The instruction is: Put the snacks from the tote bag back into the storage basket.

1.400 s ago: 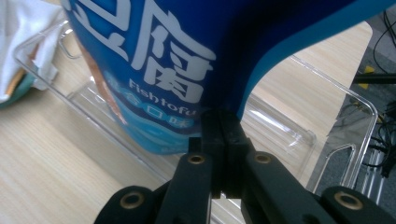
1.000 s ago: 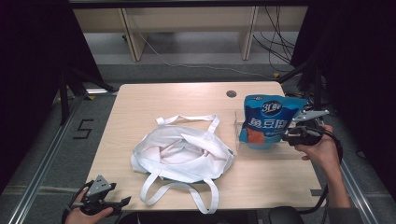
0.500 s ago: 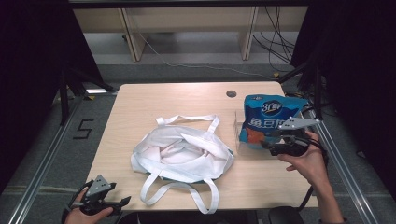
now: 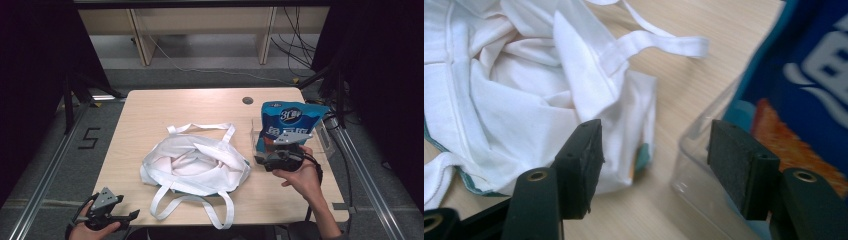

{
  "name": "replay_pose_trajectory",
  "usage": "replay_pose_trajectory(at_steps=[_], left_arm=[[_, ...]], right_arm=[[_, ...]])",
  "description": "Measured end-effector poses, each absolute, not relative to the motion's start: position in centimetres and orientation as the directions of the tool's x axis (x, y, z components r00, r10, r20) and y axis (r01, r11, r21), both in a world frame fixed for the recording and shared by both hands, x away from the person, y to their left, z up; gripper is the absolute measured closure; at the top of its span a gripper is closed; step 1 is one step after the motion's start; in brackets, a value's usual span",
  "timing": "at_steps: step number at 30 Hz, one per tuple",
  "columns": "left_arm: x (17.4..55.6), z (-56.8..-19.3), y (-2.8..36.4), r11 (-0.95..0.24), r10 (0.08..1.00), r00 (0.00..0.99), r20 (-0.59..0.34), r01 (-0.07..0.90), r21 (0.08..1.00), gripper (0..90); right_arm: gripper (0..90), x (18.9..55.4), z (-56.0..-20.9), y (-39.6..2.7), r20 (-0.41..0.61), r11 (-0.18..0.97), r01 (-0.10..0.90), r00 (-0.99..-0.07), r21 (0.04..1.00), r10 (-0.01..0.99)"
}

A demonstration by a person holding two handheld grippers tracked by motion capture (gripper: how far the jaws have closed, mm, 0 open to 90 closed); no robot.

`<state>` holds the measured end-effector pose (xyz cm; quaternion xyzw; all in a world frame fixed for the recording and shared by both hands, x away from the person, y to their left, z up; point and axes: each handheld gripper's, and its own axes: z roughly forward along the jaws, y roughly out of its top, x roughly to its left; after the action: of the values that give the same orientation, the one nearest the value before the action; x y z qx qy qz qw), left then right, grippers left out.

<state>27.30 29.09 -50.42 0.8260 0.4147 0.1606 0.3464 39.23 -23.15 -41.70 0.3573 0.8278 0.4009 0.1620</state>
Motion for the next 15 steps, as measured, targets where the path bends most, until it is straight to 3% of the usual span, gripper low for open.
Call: replay_pose_trajectory(at_steps=[15], left_arm=[[27.2,-50.4,29.0,-0.418,0.792,0.610,-0.015,0.560,0.715,20.2]], right_arm=[[38.9,37.9,-44.5,-20.7,0.015,0.453,0.448,-0.724,0.770,0.690]])
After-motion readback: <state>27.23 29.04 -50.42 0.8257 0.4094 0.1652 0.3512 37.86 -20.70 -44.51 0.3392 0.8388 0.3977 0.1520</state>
